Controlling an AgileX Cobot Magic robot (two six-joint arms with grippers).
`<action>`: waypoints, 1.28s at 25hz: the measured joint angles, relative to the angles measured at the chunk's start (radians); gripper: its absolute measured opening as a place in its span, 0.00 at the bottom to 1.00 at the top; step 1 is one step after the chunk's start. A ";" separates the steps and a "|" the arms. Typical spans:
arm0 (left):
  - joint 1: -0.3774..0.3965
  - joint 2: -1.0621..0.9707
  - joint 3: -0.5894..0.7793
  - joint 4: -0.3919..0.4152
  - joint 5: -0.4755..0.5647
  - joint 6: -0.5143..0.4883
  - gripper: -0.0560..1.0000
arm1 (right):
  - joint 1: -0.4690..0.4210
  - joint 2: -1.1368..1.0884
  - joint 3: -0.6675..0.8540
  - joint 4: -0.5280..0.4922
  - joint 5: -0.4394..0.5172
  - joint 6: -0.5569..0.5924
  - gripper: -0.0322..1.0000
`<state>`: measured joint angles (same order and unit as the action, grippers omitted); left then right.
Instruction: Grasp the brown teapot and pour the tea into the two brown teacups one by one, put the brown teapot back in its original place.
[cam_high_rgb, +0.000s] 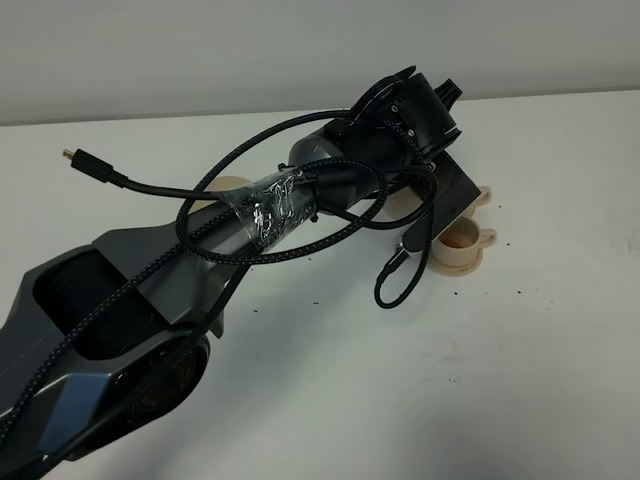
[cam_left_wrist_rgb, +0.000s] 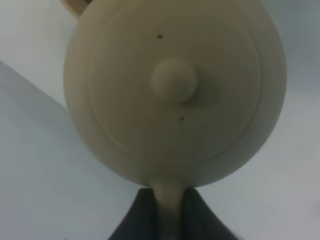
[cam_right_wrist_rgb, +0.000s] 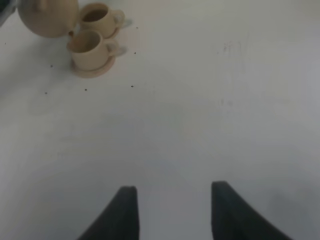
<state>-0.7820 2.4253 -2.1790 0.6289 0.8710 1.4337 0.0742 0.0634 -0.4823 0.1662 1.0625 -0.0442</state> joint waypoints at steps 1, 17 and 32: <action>0.000 0.000 0.000 0.004 -0.003 0.000 0.17 | 0.000 0.000 0.000 0.000 0.000 0.000 0.37; 0.000 0.000 0.000 0.010 -0.049 0.003 0.17 | 0.000 0.000 0.000 0.000 0.000 -0.001 0.37; 0.000 0.000 0.000 0.006 -0.078 0.017 0.17 | 0.000 0.000 0.000 0.000 0.000 0.000 0.37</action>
<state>-0.7820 2.4253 -2.1790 0.6346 0.7929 1.4508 0.0742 0.0634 -0.4823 0.1662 1.0625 -0.0443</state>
